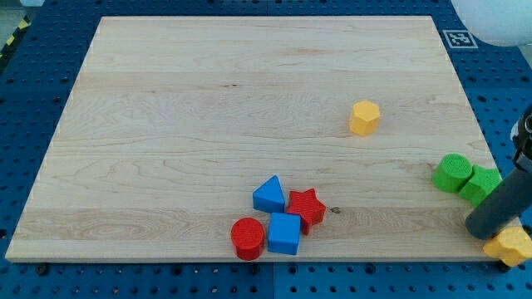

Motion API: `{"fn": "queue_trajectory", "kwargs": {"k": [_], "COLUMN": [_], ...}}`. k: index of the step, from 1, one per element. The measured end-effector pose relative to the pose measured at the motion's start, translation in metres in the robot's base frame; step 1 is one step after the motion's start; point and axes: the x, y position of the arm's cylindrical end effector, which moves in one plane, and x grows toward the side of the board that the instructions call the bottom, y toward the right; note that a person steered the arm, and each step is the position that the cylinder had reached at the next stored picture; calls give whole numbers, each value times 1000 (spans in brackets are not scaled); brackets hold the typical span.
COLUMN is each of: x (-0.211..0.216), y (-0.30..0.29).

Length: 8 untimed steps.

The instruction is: Push yellow hexagon diagonally above green circle

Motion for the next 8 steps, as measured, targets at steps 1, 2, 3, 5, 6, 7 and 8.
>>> {"fn": "queue_trajectory", "kwargs": {"k": [1, 2, 3, 5, 6, 7, 8], "x": [-2, 6, 19, -11, -11, -12, -39], "y": [-17, -37, -44, -47, -36, -30, -30]}}
